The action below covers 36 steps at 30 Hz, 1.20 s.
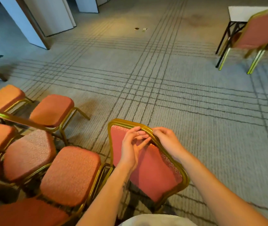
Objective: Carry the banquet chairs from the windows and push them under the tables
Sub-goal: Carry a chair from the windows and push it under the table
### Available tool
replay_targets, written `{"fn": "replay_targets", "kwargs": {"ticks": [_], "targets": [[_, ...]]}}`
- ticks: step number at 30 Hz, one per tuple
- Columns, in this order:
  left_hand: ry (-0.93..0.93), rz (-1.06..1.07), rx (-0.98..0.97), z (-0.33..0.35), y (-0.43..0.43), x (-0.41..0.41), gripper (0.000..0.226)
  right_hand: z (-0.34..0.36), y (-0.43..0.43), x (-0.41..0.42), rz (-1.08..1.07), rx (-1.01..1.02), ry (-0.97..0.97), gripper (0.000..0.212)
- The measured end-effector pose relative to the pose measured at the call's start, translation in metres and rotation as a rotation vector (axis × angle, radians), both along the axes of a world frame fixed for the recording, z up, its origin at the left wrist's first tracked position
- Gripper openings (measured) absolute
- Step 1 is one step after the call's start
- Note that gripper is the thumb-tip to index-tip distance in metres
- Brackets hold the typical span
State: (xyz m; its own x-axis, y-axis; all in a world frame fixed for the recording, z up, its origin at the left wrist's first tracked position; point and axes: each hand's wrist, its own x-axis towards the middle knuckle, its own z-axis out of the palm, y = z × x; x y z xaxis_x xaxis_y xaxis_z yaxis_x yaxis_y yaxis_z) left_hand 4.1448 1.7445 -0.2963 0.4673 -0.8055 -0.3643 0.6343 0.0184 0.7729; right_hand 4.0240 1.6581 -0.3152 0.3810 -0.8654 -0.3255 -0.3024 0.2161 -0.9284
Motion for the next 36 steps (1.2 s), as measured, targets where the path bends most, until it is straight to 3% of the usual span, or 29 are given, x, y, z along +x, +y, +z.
{"fn": "replay_targets", "kwargs": {"ticks": [7, 12, 15, 18, 20, 26, 31, 36], "targets": [[-0.302, -0.275, 0.074, -0.004, -0.020, 0.026, 0.017, -0.001, 0.007, 0.012, -0.062, -0.251, 0.298, 0.034], [-0.626, -0.516, 0.020, -0.010, -0.027, 0.059, 0.018, 0.005, 0.017, 0.021, -0.166, -0.254, 0.380, 0.045], [-0.948, -0.627, -0.047, -0.015, -0.037, 0.083, 0.017, 0.010, 0.021, 0.028, -0.217, -0.256, 0.464, 0.039], [-1.433, -0.555, -0.205, -0.017, -0.044, 0.097, 0.018, 0.007, 0.024, 0.029, -0.265, -0.289, 0.579, 0.051], [-1.600, -0.540, -0.277, -0.019, -0.050, 0.101, 0.024, 0.004, 0.026, 0.029, -0.281, -0.326, 0.623, 0.052], [-1.689, -0.860, -0.146, -0.038, -0.061, 0.115, 0.049, 0.002, 0.034, 0.035, -0.364, -0.375, 0.688, 0.046], [-1.802, -0.891, 0.021, -0.028, -0.070, 0.108, 0.032, 0.001, 0.039, 0.038, -0.411, -0.420, 0.725, 0.050], [-1.905, -0.859, 0.149, -0.017, -0.071, 0.095, 0.026, -0.004, 0.043, 0.031, -0.217, -0.609, 0.810, 0.048]]}}
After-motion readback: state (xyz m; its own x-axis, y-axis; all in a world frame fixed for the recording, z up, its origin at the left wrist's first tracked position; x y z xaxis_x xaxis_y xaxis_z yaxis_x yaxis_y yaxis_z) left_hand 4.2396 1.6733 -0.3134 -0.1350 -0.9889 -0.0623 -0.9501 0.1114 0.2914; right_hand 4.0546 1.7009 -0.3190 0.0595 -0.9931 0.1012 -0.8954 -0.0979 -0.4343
